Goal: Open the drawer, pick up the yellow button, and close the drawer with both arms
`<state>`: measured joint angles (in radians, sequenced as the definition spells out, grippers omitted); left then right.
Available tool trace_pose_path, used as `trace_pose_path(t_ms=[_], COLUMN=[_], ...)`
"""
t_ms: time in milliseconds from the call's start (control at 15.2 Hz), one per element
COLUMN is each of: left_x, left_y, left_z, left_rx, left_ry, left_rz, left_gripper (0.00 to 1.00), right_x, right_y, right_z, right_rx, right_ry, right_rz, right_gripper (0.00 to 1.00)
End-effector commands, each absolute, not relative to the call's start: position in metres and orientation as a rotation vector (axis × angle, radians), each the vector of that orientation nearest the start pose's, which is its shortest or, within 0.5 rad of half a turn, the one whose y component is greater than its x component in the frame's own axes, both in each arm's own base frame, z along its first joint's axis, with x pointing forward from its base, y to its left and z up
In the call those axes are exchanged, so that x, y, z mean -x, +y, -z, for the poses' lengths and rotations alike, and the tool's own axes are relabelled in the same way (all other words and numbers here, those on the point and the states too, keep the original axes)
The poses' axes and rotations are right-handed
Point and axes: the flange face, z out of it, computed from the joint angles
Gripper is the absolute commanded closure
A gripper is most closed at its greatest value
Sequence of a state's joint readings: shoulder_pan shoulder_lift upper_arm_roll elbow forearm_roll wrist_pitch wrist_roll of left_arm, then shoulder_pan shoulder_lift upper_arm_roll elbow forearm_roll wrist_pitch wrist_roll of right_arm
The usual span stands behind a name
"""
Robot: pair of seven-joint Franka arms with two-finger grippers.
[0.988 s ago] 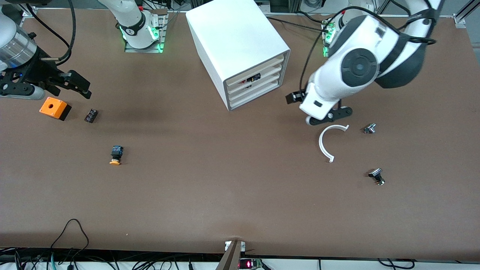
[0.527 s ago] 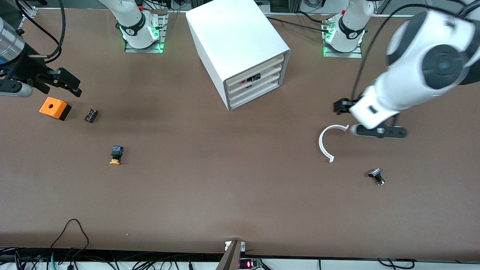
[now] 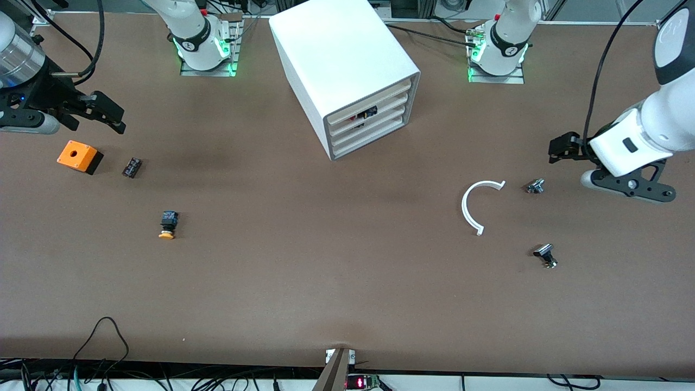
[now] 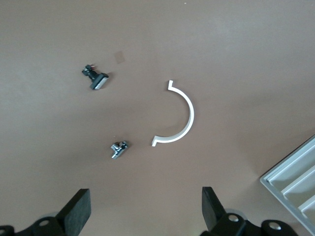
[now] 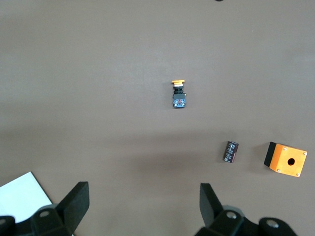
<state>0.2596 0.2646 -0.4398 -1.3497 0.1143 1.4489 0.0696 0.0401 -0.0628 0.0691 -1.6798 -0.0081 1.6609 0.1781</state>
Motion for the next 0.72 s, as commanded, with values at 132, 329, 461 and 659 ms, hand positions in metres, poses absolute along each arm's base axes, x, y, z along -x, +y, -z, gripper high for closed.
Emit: trace_pose_path(t_ms=[132,329,461,659], left_x=[-0.574,-0.547,-0.542,-0.543], left_y=[-0.047,-0.045,-0.03,-0.017], left_z=[-0.598,-0.604,-0.595,-0.595], left_rx=[3.044,3.036,3.162,3.192], left_ry=[0.341,0.403,0.327,0.302], left_rz=[-0.09,-0.002,-0.021,-0.012], left_gripper=[0.01,0.01,0.01,0.0], right_x=[-0.532,-0.533,-0.533,-0.533], right_y=[0.057,0.056,0.057,0.057], right_z=[-0.621,-0.62,-0.621,-0.62], right_rx=[3.16,3.16,3.159,3.16], right_ry=[0.083,0.086,0.083,0.083], right_rz=[0.075,0.077,0.082,0.077], right_gripper=[0.01,0.01,0.01,0.01])
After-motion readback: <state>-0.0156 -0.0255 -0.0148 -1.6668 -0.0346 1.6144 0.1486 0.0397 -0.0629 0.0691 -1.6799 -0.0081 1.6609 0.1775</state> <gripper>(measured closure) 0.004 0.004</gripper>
